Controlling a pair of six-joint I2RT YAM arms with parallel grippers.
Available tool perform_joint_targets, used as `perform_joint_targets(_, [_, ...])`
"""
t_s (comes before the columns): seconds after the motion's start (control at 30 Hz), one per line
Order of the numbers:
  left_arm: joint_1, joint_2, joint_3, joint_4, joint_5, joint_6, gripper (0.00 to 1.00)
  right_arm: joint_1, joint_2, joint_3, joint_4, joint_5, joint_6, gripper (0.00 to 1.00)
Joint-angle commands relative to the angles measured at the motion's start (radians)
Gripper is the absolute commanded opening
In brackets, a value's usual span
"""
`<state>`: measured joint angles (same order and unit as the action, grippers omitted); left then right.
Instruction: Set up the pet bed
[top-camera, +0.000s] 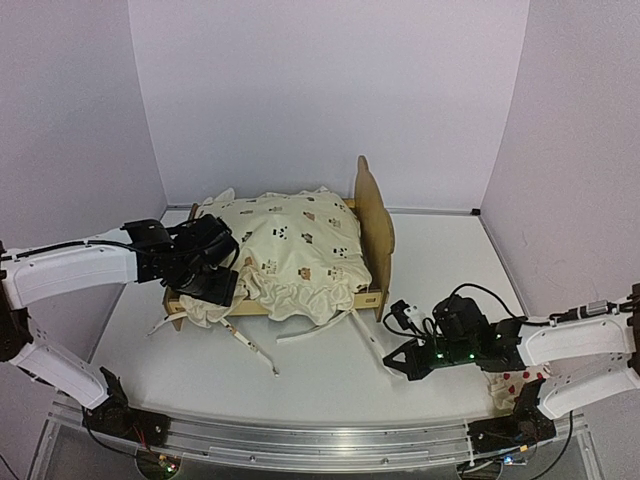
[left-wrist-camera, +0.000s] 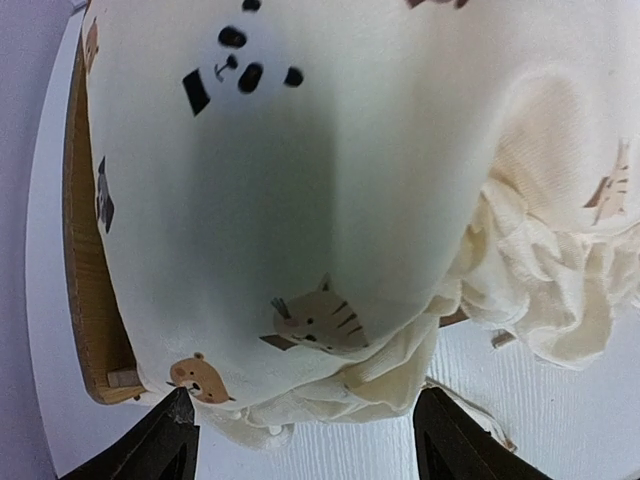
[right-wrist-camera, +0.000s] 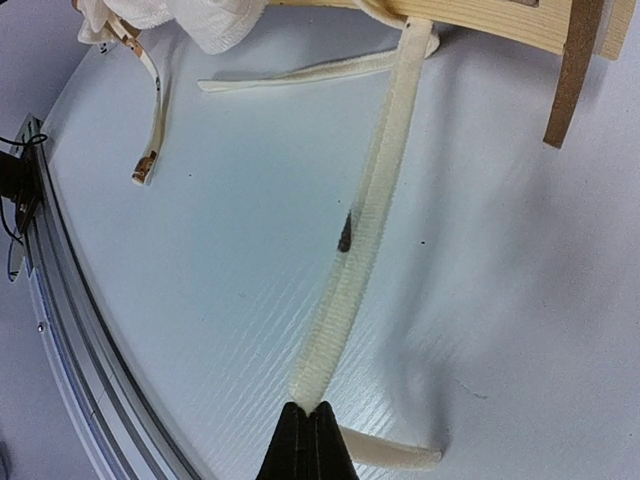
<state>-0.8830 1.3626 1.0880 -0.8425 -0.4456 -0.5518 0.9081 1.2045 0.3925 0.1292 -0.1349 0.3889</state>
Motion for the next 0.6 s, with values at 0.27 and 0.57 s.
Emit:
perform_joint_targets(0.27, [0.091, 0.025, -0.112, 0.011, -0.02, -0.107, 0.66, 0.007, 0.021, 0.032, -0.083, -0.04, 0.036, 0.0])
perform_joint_targets(0.57, [0.193, 0.076, -0.132, 0.011, -0.094, -0.104, 0.37, 0.006, 0.035, 0.054, -0.119, -0.024, 0.038, 0.0])
